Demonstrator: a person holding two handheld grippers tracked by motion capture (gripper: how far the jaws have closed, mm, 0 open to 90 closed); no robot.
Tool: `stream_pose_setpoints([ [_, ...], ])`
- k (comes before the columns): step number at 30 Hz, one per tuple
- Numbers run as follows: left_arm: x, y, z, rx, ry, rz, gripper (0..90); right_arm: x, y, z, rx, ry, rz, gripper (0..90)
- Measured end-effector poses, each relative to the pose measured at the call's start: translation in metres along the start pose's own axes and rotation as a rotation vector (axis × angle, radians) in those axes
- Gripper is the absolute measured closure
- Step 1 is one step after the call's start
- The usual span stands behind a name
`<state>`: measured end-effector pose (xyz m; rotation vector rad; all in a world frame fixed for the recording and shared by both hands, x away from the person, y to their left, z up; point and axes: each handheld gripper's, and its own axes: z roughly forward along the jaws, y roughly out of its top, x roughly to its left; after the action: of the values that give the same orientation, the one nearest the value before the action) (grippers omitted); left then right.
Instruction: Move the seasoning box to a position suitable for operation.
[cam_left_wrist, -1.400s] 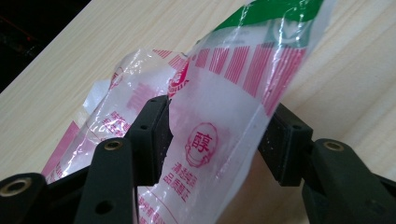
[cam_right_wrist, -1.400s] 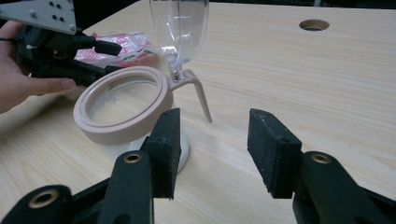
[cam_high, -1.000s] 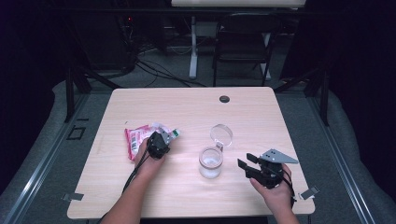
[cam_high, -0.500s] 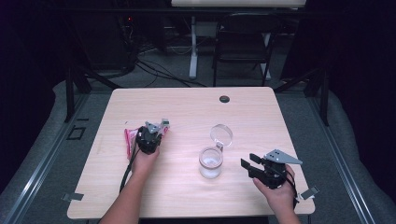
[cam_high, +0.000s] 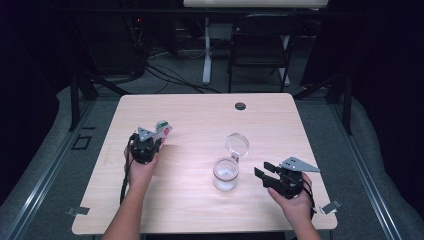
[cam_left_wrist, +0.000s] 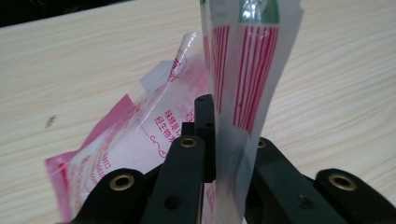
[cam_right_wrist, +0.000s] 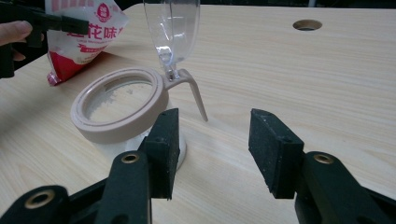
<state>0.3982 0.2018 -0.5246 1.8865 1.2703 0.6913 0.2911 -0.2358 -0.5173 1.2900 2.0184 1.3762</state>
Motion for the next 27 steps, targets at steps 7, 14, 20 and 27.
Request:
stream_pose_setpoints([
  [7,0.023,0.0,-0.033,-0.063,0.019,-0.084,90.0,0.004,0.004,0.009,0.01,0.02,-0.017,52.9],
  [14,0.046,0.0,-0.047,-0.087,0.013,-0.134,90.0,0.005,0.006,0.013,0.012,0.027,-0.018,52.9],
  [20,0.053,0.005,-0.055,-0.118,0.036,-0.145,90.0,0.003,0.005,0.011,0.009,0.022,-0.009,52.9],
  [27,0.063,0.008,-0.057,-0.154,0.025,-0.162,90.0,-0.001,0.002,0.005,0.005,0.001,-0.006,52.8],
])
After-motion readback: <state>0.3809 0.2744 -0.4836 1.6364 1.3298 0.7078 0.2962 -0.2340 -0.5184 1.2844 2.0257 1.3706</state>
